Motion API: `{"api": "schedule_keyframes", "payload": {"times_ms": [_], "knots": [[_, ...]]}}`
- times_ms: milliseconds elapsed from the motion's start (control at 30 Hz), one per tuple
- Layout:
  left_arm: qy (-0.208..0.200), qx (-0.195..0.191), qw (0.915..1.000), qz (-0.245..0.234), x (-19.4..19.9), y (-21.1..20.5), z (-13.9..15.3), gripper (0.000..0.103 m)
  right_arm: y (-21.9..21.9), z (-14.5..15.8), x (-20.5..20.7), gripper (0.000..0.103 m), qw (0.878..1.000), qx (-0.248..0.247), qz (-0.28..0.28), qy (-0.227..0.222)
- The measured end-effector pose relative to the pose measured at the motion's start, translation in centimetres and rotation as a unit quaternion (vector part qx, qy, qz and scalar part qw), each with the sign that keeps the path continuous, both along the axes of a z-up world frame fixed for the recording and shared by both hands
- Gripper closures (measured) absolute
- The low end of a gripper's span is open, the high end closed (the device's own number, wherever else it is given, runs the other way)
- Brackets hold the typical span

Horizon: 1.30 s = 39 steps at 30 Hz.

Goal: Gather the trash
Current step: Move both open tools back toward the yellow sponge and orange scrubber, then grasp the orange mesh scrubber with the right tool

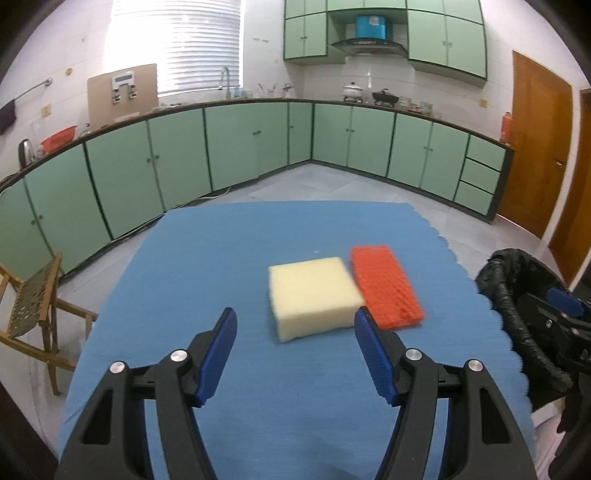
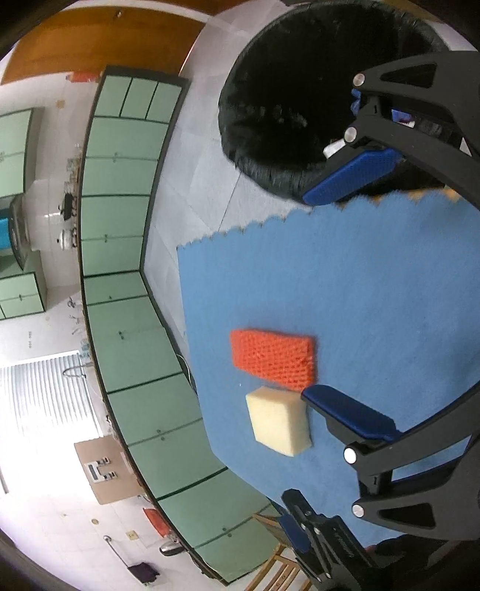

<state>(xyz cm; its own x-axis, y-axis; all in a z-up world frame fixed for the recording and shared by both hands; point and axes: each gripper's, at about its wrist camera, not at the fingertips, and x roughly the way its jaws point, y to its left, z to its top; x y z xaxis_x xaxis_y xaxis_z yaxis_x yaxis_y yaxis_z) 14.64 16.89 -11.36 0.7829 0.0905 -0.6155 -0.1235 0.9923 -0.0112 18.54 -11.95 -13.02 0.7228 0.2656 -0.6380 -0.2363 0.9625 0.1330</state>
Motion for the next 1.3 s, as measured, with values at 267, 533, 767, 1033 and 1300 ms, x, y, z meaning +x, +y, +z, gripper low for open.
{"api": "schedule_keyframes", "payload": {"times_ms": [267, 533, 767, 1033, 1300], "knots": [[0.012, 0.006, 0.9995, 0.028, 0.4, 2.8, -1.8, 0.038, 4.6, -2.6, 3.7, 0.011, 0.999, -0.025, 0.023, 0.01], [0.02, 0.006, 0.9988, 0.043, 0.8, 4.4, -2.6, 0.038, 6.7, -5.5, 7.1, 0.027, 0.997, -0.042, 0.026, 0.054], [0.026, 0.002, 0.9987, 0.042, 1.3, 4.7, -3.1, 0.038, 7.4, -7.7, 8.1, 0.047, 0.993, -0.036, 0.046, 0.099], [0.03, -0.003, 0.9991, 0.029, 2.2, 3.6, -3.2, 0.037, 8.0, -7.2, 7.1, 0.092, 0.992, -0.016, 0.084, 0.094], [0.026, -0.011, 0.9996, 0.005, 3.3, 1.2, -2.9, 0.037, 5.4, -5.7, 6.3, 0.095, 0.995, -0.003, 0.063, 0.08]]}}
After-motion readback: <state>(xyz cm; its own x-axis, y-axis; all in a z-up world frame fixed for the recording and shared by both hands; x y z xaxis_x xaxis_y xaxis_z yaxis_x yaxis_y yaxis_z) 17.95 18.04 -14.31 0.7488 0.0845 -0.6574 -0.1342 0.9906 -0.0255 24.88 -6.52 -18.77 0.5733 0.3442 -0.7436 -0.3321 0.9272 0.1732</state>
